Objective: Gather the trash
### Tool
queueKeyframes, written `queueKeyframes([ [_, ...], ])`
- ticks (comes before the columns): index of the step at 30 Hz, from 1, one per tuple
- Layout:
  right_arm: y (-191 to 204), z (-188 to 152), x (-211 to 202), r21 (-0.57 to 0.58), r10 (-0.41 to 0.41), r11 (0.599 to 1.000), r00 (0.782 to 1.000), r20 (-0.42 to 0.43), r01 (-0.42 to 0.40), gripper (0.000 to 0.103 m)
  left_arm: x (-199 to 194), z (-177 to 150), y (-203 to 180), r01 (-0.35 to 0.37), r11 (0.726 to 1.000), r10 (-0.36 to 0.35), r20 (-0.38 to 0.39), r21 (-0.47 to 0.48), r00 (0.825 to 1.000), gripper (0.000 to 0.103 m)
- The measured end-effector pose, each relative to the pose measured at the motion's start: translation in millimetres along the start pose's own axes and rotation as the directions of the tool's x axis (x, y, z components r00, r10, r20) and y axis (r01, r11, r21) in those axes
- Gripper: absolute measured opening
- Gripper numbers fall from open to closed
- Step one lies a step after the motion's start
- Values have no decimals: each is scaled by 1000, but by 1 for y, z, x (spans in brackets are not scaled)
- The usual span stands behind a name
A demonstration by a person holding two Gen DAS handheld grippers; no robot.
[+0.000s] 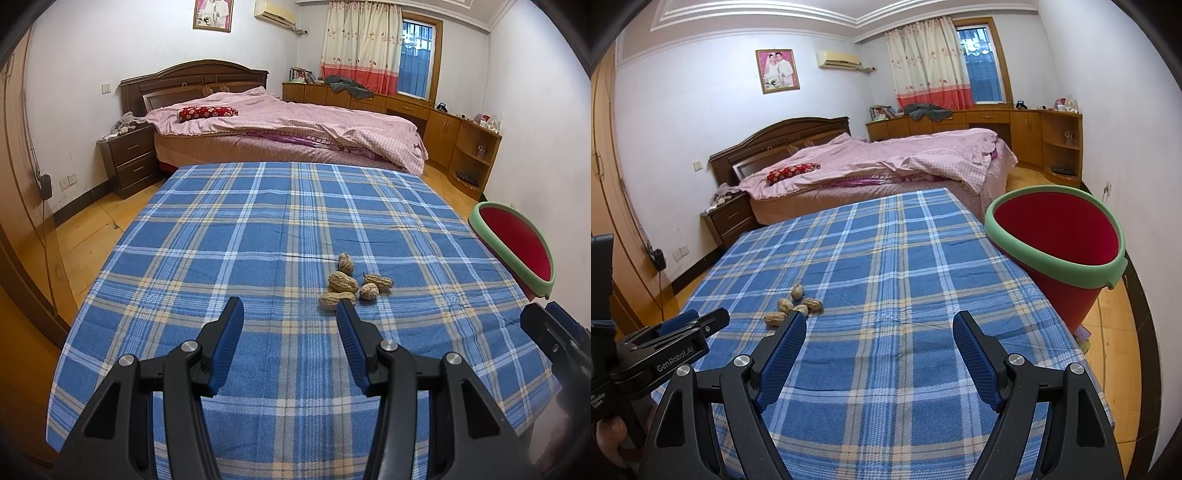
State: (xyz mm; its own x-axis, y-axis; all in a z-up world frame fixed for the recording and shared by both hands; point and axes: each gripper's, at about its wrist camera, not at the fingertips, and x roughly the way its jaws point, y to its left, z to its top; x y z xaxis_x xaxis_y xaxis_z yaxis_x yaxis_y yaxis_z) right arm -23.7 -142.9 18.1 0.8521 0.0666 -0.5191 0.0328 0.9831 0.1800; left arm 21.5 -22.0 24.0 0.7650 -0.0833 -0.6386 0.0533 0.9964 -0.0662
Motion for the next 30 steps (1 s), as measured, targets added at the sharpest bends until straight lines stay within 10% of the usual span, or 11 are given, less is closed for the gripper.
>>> queueKeyframes([
  [30,1,-1,0,1,-1,1000,1000,4,1,82,-3,0,0,-1,1000,1,11,0,1000,52],
])
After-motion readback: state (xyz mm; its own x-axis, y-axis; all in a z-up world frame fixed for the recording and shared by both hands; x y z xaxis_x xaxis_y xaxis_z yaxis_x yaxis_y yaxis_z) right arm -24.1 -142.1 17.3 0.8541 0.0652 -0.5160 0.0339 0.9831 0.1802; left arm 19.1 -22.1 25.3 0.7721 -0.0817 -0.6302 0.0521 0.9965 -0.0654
